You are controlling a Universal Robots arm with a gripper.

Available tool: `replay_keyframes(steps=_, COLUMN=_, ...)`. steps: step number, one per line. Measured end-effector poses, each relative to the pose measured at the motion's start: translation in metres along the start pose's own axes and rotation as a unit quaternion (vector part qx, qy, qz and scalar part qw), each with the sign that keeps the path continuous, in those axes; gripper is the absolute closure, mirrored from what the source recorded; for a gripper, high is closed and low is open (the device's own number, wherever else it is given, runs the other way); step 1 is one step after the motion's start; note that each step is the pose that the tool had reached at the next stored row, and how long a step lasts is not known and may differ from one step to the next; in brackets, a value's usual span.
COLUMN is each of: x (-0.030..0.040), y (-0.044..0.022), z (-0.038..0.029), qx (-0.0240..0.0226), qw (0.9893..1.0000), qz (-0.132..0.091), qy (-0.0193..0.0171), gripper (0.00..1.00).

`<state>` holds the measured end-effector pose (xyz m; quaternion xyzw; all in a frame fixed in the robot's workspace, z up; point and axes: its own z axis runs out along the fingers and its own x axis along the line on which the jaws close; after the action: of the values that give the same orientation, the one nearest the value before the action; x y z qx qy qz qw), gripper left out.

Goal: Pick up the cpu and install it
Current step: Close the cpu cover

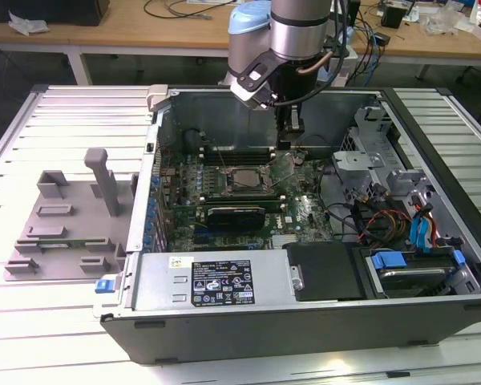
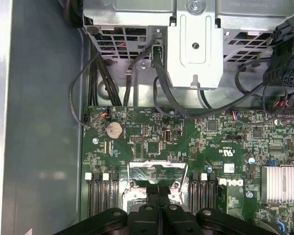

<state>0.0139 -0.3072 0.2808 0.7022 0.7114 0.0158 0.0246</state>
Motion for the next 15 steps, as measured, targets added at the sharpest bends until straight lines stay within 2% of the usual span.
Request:
replay_keyframes(steps=3, x=0.0000, y=0.0065, z=0.0017, qx=0.0001, qw=1.0000, qz=0.000, qy=0.0002, gripper=0.89)
replay_keyframes(steps=9, x=-0.0001, y=0.0131, z=0.0058, qx=0.0002, qw=1.0000, qz=0.000, qy=0.0000, gripper=0.89)
replay_keyframes(steps=13, x=-0.0002, y=0.0211, z=0.0083, qx=0.0002, qw=1.0000, qz=0.000, qy=0.0000, gripper=0.89)
replay_keyframes(steps=15, x=-0.0002, y=0.0276, z=0.0097, qx=0.0002, qw=1.0000, qz=0.000, qy=0.0001, gripper=0.89)
